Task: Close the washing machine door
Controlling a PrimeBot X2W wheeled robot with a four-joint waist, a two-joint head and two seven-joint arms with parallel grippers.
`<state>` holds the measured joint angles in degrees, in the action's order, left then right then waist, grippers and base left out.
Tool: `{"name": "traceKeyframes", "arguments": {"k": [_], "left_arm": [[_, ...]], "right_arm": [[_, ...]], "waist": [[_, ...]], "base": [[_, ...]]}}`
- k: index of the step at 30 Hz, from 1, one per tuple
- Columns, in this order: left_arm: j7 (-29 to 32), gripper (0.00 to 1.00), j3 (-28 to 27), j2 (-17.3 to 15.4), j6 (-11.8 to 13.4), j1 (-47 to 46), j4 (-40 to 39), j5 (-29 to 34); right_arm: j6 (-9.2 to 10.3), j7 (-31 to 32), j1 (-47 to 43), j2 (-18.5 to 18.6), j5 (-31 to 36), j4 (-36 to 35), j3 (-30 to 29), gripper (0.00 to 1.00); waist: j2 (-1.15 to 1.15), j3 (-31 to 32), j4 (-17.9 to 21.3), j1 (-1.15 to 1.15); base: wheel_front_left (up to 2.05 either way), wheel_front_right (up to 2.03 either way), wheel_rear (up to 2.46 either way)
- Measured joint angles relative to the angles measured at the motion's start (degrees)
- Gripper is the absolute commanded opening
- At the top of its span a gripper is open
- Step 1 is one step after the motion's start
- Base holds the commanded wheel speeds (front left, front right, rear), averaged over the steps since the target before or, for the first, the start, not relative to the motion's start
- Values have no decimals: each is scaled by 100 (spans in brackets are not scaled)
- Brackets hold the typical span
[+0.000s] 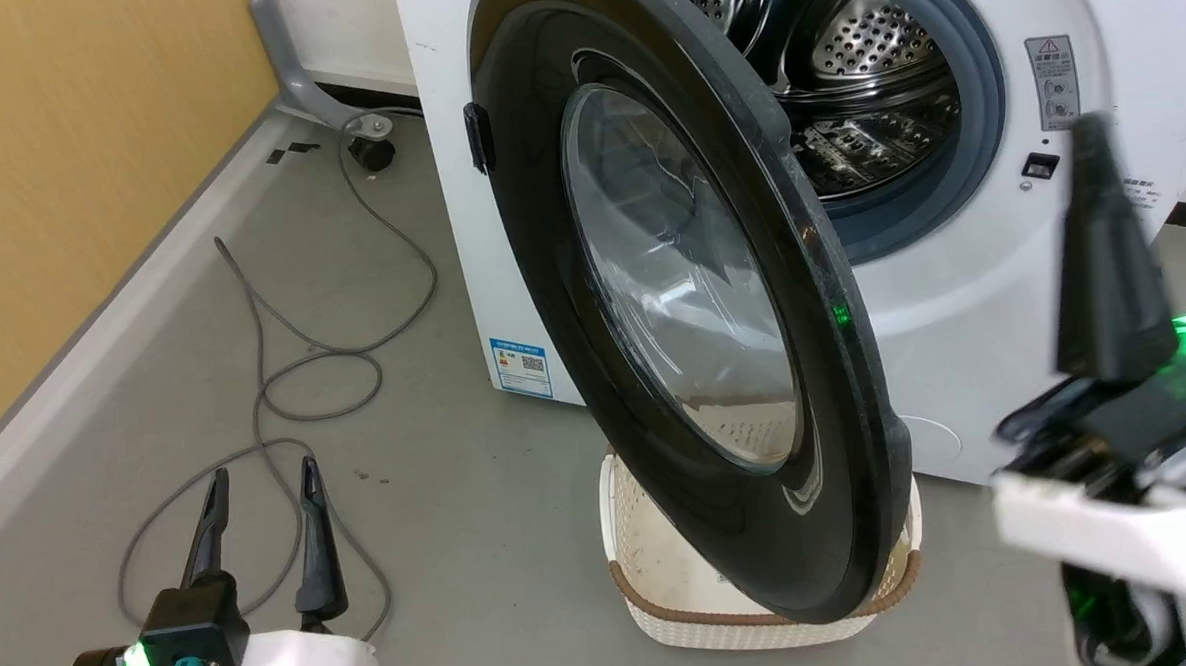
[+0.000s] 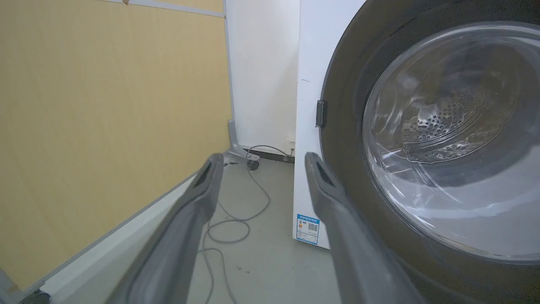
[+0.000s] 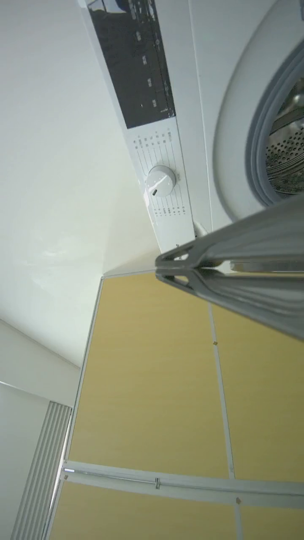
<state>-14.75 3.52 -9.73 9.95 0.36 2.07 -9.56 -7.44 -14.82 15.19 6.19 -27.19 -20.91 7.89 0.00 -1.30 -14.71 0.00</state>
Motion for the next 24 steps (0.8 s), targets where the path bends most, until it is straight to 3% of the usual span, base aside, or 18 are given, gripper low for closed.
{"name": "traceKeyframes", "arguments": {"k": [7,14,19,24], "left_arm": [[0,100,-181,186,-143,31,84,236],[0,100,-267,316,-254,57,101,397],[0,100,-304,376,-310,59,101,455],[0,100,-332,419,-357,59,92,591]], "right_arm": [[0,0,41,812,54,-119,1357,0],[-1,0,-19,1447,470,550,2626,0],[-1,1,-271,1588,531,1270,2962,0],[-1,2,-544,1571,461,1976,2897,0]], "waist": [[0,-4,37,0],[0,22,133,0],[0,31,193,0],[0,11,245,0]], "base": [[0,0,0],[0,0,0],[0,0,0],[0,0,0]]}}
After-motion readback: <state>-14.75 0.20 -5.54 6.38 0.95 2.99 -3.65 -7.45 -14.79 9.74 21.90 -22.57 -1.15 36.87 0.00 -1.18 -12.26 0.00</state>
